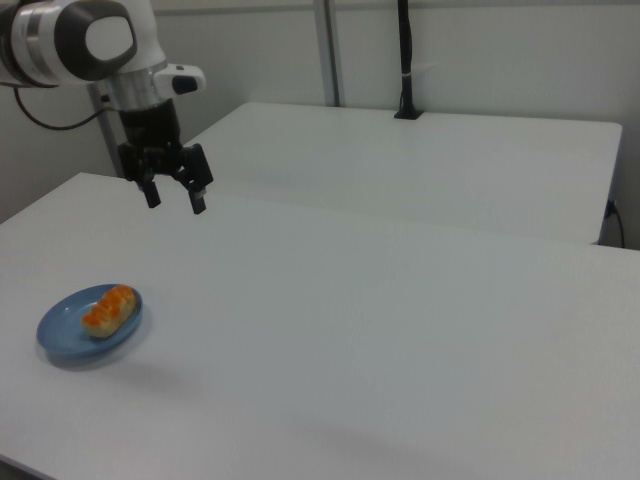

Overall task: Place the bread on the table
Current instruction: 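Move the open gripper down over the bread on the blue plate, then close the gripper on the orange-topped bread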

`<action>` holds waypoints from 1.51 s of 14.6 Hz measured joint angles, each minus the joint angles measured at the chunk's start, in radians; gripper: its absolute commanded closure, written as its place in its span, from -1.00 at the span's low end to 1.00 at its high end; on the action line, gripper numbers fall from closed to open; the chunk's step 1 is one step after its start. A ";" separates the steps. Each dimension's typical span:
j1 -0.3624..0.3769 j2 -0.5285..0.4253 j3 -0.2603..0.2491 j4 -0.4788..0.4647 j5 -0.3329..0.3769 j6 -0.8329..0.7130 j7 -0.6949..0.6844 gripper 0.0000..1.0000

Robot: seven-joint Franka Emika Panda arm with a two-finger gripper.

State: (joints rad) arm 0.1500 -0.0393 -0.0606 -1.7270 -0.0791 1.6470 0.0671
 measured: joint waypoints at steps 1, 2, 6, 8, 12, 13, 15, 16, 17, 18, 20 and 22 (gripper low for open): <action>0.013 0.002 0.002 -0.010 0.008 0.000 0.002 -1.00; 0.030 0.005 0.003 -0.021 0.019 0.000 0.008 -1.00; 0.154 0.030 0.008 -0.094 0.031 0.073 0.099 -1.00; 0.243 0.067 0.009 -0.137 0.032 0.137 0.171 -1.00; 0.382 0.233 0.012 -0.166 0.032 0.309 0.298 -1.00; 0.393 0.267 0.012 -0.165 0.032 0.336 0.310 -1.00; 0.398 0.315 0.012 -0.163 0.032 0.361 0.315 -0.76; 0.398 0.330 0.012 -0.162 0.031 0.366 0.315 -0.56; 0.397 0.338 0.012 -0.162 0.031 0.366 0.315 -0.38; 0.396 0.342 0.012 -0.162 0.031 0.366 0.315 -0.20; 0.397 0.345 0.014 -0.162 0.031 0.366 0.315 0.06; 0.397 0.344 0.032 -0.161 0.031 0.366 0.315 0.27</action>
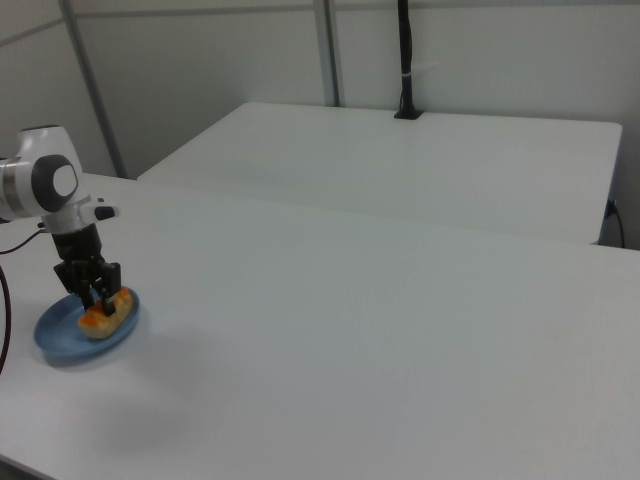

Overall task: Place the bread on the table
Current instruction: 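Close the gripper on the orange-topped bread, then lift the bread off the plate and carry it beside the plate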

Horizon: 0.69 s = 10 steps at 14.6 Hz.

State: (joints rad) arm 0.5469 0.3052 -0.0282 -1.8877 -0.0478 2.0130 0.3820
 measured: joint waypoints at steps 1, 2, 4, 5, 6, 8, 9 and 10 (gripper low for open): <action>0.000 0.000 0.008 0.001 0.000 0.000 0.000 0.35; 0.000 0.000 0.015 0.001 0.000 0.000 0.000 0.42; 0.000 -0.002 0.020 0.005 0.000 0.000 0.000 0.49; -0.001 -0.006 0.020 0.009 0.000 -0.003 0.000 0.53; -0.004 -0.011 0.020 0.019 0.000 -0.016 0.000 0.53; -0.013 -0.029 0.019 0.059 -0.001 -0.085 -0.007 0.53; -0.027 -0.042 0.018 0.094 -0.001 -0.132 -0.018 0.52; -0.039 -0.049 0.017 0.114 -0.002 -0.148 -0.027 0.52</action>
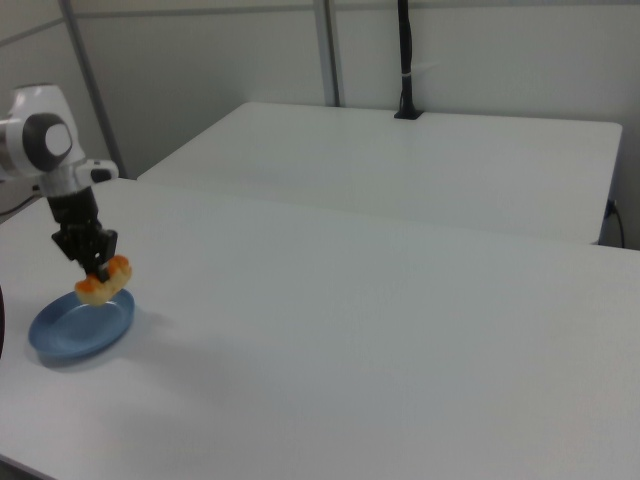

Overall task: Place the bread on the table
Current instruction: 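Lift the bread off the plate and carry it beside the plate, then lower the bread onto the table and open the gripper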

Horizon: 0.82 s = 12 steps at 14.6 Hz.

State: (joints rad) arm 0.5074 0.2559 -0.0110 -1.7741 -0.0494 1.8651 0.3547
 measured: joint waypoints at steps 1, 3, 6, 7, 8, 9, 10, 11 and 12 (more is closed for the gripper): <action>-0.018 -0.004 -0.001 0.017 0.000 -0.004 -0.012 0.52; -0.063 -0.001 -0.002 0.045 -0.002 -0.003 -0.045 0.52; -0.146 0.053 -0.003 0.101 -0.002 0.105 -0.094 0.50; -0.160 0.084 -0.003 0.115 -0.002 0.156 -0.097 0.43; -0.169 0.117 -0.003 0.124 -0.002 0.207 -0.098 0.32; -0.172 0.150 -0.003 0.131 -0.003 0.258 -0.098 0.23; -0.172 0.183 -0.003 0.136 -0.007 0.308 -0.098 0.02; -0.171 0.212 -0.002 0.140 -0.012 0.348 -0.098 -0.34; -0.170 0.234 -0.002 0.144 -0.015 0.374 -0.098 -0.55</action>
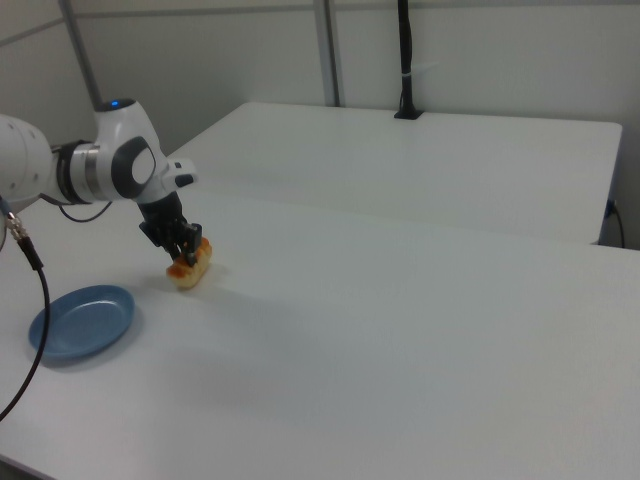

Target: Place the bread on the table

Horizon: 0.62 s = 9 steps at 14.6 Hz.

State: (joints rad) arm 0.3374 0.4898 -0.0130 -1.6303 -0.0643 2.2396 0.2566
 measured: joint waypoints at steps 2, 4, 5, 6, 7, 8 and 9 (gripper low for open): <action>0.001 0.026 0.000 0.008 -0.003 0.022 0.000 -1.00; 0.000 0.025 -0.001 0.021 -0.004 0.022 0.000 -1.00; -0.007 0.015 -0.001 0.034 -0.004 0.022 0.000 -1.00; -0.013 0.003 -0.004 0.042 -0.005 0.011 0.000 -1.00; -0.025 -0.018 -0.006 0.051 -0.005 -0.020 0.000 -1.00; -0.039 -0.048 -0.009 0.058 -0.008 -0.063 0.000 -1.00; -0.055 -0.085 -0.012 0.062 -0.013 -0.111 0.000 -1.00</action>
State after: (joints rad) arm 0.2829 0.4048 -0.0246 -1.5683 -0.0771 2.1283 0.2565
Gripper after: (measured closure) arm 0.000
